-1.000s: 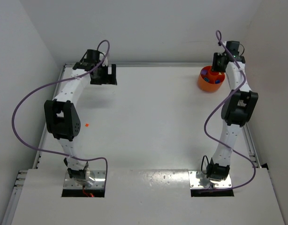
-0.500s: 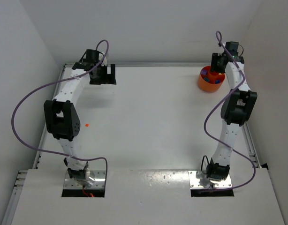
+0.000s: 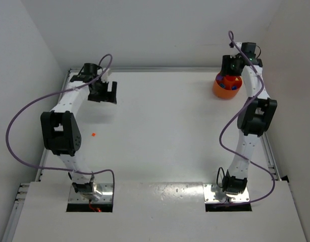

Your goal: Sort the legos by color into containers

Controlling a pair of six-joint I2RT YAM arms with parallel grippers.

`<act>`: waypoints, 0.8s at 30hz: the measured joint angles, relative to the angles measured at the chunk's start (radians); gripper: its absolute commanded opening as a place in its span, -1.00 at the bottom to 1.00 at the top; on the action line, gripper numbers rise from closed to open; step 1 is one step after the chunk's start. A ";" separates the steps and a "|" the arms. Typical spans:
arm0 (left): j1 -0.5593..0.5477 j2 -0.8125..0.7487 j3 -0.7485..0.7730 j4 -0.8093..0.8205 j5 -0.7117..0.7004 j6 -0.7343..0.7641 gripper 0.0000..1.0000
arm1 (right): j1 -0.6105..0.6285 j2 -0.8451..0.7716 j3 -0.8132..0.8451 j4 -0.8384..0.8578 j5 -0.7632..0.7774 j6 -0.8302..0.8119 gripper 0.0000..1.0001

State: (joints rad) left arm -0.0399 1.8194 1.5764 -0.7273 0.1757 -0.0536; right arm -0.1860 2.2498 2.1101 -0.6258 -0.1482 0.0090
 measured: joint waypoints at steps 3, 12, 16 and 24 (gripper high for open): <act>0.081 -0.047 -0.100 -0.041 0.036 0.113 0.80 | 0.021 -0.077 -0.063 -0.006 -0.095 -0.064 0.21; 0.185 -0.172 -0.371 -0.120 -0.047 0.330 0.25 | 0.122 -0.591 -0.633 0.195 -0.250 -0.192 0.32; 0.185 -0.164 -0.412 -0.121 -0.077 0.364 0.20 | 0.134 -0.607 -0.678 0.261 -0.256 -0.189 0.32; 0.185 -0.083 -0.439 -0.070 -0.158 0.364 0.15 | 0.135 -0.605 -0.732 0.257 -0.252 -0.190 0.32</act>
State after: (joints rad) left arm 0.1452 1.7363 1.1374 -0.7971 0.0181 0.3107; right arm -0.0505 1.6451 1.3785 -0.3691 -0.4004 -0.1810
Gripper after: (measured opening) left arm 0.597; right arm 0.659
